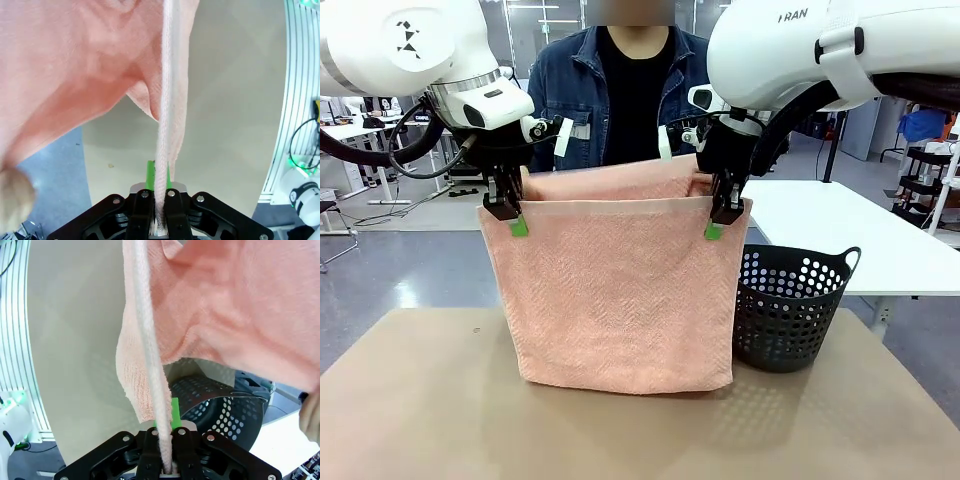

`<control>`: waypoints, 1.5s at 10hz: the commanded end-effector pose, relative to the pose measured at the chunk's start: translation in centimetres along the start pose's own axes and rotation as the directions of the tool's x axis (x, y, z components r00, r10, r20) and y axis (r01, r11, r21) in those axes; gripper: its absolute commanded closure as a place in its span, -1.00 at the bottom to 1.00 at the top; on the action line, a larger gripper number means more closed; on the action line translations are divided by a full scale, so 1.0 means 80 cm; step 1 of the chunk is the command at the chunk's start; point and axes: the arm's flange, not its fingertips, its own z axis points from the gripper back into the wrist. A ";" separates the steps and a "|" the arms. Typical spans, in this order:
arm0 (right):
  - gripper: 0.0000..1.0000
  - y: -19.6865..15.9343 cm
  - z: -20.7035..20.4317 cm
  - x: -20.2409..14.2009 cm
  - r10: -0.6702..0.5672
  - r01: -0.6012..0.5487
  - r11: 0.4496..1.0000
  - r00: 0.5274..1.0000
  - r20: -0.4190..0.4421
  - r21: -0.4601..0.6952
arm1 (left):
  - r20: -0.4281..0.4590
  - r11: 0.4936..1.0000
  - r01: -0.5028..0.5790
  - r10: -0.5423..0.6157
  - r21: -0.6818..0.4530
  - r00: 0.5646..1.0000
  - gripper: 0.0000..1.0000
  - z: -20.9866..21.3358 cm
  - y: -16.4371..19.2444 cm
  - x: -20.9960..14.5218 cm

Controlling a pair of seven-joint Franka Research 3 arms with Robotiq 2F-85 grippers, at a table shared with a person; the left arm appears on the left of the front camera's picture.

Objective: Fold the towel.
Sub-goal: Release the end of the 100 cm Hotel Towel you were holding and grab the top end of the folded side.

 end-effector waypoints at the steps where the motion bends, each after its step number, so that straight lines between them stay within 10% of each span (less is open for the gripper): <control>1: 1.00 0.000 0.002 0.000 0.004 -0.004 1.000 1.000 -0.003 -0.009 | -0.004 1.000 0.004 -0.004 0.002 1.000 1.00 0.000 0.001 -0.002; 15: 1.00 0.000 0.002 0.000 0.004 -0.004 1.000 1.000 -0.003 -0.009 | -0.004 1.000 0.004 -0.004 0.002 1.000 1.00 0.000 0.001 -0.002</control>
